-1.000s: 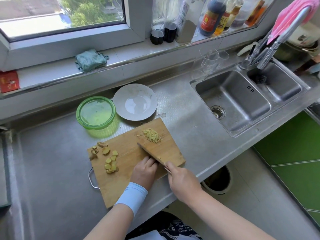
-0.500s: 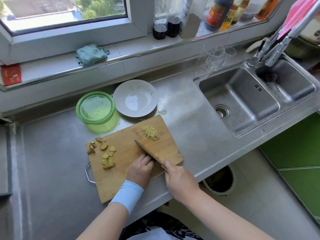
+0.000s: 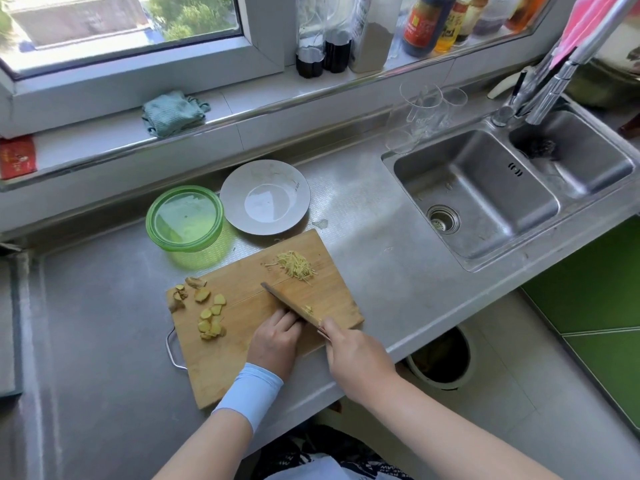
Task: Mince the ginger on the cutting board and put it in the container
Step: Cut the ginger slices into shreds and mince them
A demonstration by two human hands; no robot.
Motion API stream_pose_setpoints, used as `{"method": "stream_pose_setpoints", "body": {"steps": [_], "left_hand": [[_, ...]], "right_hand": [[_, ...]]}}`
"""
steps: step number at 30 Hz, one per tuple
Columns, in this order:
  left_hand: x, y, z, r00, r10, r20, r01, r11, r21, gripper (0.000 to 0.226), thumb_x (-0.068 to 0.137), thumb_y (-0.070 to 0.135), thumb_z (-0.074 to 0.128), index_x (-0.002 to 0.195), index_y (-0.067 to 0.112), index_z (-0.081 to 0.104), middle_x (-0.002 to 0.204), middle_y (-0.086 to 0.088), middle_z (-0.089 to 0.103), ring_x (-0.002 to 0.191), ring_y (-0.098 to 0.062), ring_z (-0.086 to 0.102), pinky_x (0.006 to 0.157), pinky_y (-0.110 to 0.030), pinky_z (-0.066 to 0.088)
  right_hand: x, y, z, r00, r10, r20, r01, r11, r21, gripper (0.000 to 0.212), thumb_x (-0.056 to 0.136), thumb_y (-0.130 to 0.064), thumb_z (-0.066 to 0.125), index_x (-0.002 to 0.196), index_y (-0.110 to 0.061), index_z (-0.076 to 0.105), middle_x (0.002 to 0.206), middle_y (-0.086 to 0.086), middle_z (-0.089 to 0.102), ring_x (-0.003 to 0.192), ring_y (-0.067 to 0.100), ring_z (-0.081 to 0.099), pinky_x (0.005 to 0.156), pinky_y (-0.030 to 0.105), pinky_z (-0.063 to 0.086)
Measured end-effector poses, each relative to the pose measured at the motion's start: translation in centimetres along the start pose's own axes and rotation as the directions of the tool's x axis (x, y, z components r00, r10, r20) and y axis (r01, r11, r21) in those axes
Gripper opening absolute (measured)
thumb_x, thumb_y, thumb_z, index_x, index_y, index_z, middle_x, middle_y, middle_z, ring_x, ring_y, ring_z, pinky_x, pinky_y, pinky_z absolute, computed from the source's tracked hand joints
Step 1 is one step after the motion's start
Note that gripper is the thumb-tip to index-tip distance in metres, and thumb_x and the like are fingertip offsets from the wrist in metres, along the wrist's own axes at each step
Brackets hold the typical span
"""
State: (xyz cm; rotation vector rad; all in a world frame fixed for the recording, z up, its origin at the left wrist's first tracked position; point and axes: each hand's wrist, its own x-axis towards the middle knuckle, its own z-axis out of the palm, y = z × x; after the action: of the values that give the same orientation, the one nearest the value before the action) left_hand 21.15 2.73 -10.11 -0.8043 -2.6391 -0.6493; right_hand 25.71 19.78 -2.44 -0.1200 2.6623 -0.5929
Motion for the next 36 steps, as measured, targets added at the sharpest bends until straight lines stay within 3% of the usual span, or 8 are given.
{"method": "stream_pose_setpoints", "body": {"steps": [4,11,17,20,24,30,36], "left_hand": [[0.1,0.1,-0.1,1.0,-0.001,-0.015,0.001,1.0,0.007,0.025,0.083,0.003,0.05,0.076,0.007,0.074,0.082,-0.008,0.069,0.072,-0.027,0.063,0.055,-0.031,0.053],[0.0,0.0,0.2,1.0,-0.008,0.005,0.008,1.0,0.004,0.023,0.084,0.003,0.051,0.076,0.01,0.071,0.078,-0.006,0.065,0.069,-0.026,0.059,0.054,-0.034,0.052],[-0.1,0.0,0.3,1.0,-0.014,-0.013,0.014,1.0,0.004,0.024,0.083,0.002,0.05,0.076,0.007,0.072,0.082,-0.008,0.068,0.072,-0.027,0.061,0.055,-0.034,0.053],[-0.1,0.0,0.3,1.0,-0.007,-0.013,0.007,1.0,0.001,0.023,0.084,0.001,0.051,0.078,0.008,0.072,0.081,-0.008,0.067,0.071,-0.027,0.061,0.056,-0.034,0.053],[-0.1,0.0,0.3,1.0,-0.008,-0.012,0.008,1.0,0.005,0.016,0.081,0.0,0.058,0.077,0.01,0.07,0.078,-0.006,0.064,0.069,-0.026,0.058,0.055,-0.034,0.052],[-0.1,0.0,0.2,1.0,-0.016,-0.009,0.016,1.0,0.011,0.027,0.083,-0.001,0.047,0.078,0.005,0.073,0.084,-0.01,0.069,0.076,-0.029,0.064,0.058,-0.034,0.056],[0.2,0.5,0.0,0.998,-0.029,-0.047,0.03,0.999,0.018,0.024,0.082,-0.002,0.048,0.07,0.01,0.066,0.076,-0.007,0.063,0.066,-0.026,0.054,0.051,-0.034,0.048]], "right_hand": [[-2.0,1.0,-0.2,1.0,0.004,-0.009,-0.004,1.0,-0.016,0.017,0.104,-0.026,0.034,0.121,-0.026,0.037,0.079,0.0,0.056,0.066,0.027,0.048,0.06,0.04,0.043],[0.4,-0.1,0.0,1.0,-0.014,-0.021,0.013,1.0,-0.025,0.011,0.104,-0.026,0.035,0.113,-0.023,0.04,0.084,0.007,0.063,0.073,0.034,0.059,0.057,0.037,0.038],[-1.8,0.9,-0.2,1.0,0.01,-0.006,-0.01,1.0,-0.013,0.008,0.104,-0.025,0.034,0.112,-0.025,0.037,0.076,0.0,0.055,0.064,0.028,0.048,0.055,0.038,0.035],[-0.7,0.4,0.1,1.0,0.015,-0.005,-0.015,1.0,-0.021,0.007,0.104,-0.024,0.036,0.11,-0.024,0.037,0.079,0.003,0.058,0.067,0.031,0.053,0.055,0.037,0.034],[1.0,-0.5,0.2,1.0,-0.011,-0.019,0.01,0.998,-0.056,0.018,0.104,-0.024,0.038,0.122,-0.023,0.038,0.083,0.007,0.063,0.067,0.031,0.052,0.054,0.036,0.033],[-1.8,1.2,-0.1,1.0,0.016,0.0,-0.016,1.0,-0.011,0.016,0.104,-0.025,0.034,0.12,-0.025,0.038,0.078,-0.001,0.054,0.067,0.028,0.05,0.057,0.038,0.039],[0.7,-0.2,0.3,1.0,0.005,-0.012,-0.006,1.0,-0.029,0.018,0.103,-0.024,0.038,0.121,-0.025,0.036,0.088,0.008,0.066,0.078,0.033,0.062,0.057,0.035,0.035]]}}
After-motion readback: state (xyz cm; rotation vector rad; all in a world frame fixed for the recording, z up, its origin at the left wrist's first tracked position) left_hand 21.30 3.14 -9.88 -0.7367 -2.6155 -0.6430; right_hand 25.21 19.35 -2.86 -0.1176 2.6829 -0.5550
